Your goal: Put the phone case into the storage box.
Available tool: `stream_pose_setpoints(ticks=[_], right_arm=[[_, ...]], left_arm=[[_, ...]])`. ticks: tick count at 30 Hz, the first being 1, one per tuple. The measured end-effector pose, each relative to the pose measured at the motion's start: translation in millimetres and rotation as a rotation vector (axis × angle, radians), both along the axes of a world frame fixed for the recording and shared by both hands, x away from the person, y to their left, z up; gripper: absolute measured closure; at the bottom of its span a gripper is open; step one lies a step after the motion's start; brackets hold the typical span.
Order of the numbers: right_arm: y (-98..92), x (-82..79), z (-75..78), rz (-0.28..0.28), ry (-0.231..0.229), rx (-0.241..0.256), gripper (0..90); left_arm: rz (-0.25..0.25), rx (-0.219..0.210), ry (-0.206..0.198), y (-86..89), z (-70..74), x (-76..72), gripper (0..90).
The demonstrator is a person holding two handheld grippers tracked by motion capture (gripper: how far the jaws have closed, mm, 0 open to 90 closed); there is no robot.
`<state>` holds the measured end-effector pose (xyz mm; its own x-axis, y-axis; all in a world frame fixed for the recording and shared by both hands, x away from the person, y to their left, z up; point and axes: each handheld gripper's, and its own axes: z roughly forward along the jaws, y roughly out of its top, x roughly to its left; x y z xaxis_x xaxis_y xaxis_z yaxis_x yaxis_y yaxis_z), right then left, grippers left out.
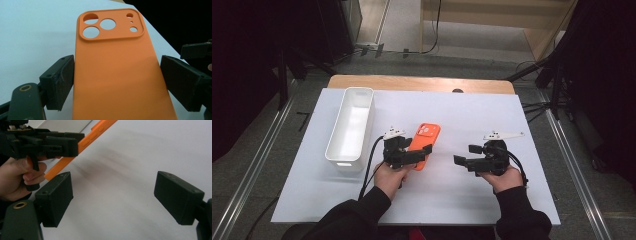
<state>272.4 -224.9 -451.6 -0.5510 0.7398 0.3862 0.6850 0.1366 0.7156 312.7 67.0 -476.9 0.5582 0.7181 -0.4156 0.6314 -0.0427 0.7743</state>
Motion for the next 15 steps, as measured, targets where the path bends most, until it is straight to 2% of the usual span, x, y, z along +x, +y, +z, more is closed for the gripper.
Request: stream_pose_setpoints(ticks=[13, 15], right_arm=[[11.1, 14.0, 12.3, 0.001, 0.009, 0.012, 14.3], [11.5, 17.1, 13.9, -0.001, 0.014, 0.012, 19.2]], left_arm=[[0.017, 0.001, -0.025, 1.3, -0.6, -1.3, 14.5], [0.033, 0.010, -0.029, 0.2, -1.2, -2.4, 14.5]])
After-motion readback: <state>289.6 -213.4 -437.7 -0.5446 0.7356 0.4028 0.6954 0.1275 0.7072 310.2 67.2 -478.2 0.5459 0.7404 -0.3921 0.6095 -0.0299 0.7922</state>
